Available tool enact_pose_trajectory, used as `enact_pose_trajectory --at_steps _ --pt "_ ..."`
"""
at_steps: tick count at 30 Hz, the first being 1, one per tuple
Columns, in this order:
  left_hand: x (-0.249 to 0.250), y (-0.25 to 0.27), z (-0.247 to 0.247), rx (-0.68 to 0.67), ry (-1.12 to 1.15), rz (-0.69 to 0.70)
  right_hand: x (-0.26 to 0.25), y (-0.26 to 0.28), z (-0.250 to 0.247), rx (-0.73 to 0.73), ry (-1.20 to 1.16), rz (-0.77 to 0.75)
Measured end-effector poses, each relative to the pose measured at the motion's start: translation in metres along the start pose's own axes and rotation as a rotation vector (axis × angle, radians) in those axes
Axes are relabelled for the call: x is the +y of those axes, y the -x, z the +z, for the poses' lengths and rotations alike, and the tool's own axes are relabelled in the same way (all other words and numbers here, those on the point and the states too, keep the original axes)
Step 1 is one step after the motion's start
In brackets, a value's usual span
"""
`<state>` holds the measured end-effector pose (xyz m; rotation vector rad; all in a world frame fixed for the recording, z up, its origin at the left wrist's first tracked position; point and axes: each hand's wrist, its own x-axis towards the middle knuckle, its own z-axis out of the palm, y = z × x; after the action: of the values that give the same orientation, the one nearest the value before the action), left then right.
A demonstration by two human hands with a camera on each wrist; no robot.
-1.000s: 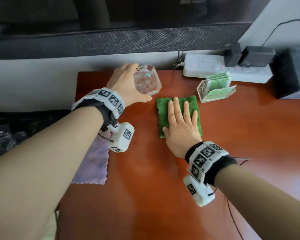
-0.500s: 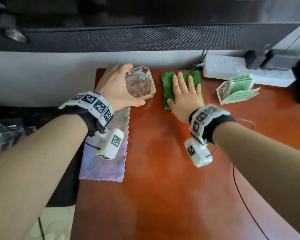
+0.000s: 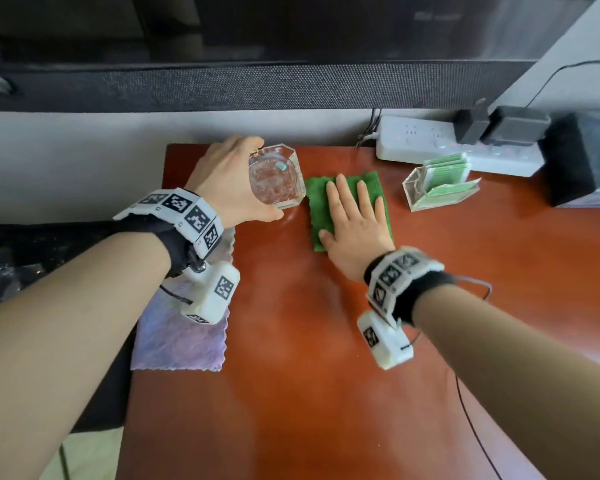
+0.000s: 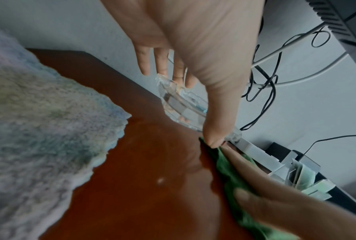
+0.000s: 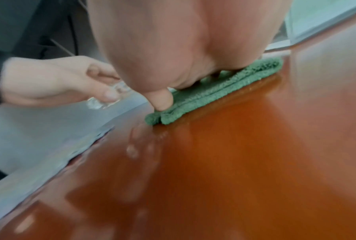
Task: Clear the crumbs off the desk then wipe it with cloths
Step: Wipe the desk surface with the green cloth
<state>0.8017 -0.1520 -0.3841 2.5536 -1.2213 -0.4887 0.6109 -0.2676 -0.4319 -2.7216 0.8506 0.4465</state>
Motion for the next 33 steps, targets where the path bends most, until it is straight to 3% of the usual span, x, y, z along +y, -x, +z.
enact_pose_trajectory --at_steps 6,16,22,27,33 --pt "0.001 0.004 0.004 0.003 0.010 -0.004 0.007 -0.040 -0.022 -0.032 -0.034 0.039" --pt "0.020 -0.008 0.002 0.000 0.019 0.033 0.007 0.011 0.008 0.214 -0.019 0.067" --pt "0.026 -0.015 0.000 -0.001 0.016 0.047 0.000 -0.004 -0.006 0.117 -0.109 0.190" --pt "0.026 -0.018 0.002 -0.010 0.020 0.047 0.006 -0.022 -0.024 0.078 -0.157 0.166" --pt "0.028 -0.021 0.003 0.000 0.040 0.050 0.002 -0.011 -0.020 0.113 -0.203 0.266"
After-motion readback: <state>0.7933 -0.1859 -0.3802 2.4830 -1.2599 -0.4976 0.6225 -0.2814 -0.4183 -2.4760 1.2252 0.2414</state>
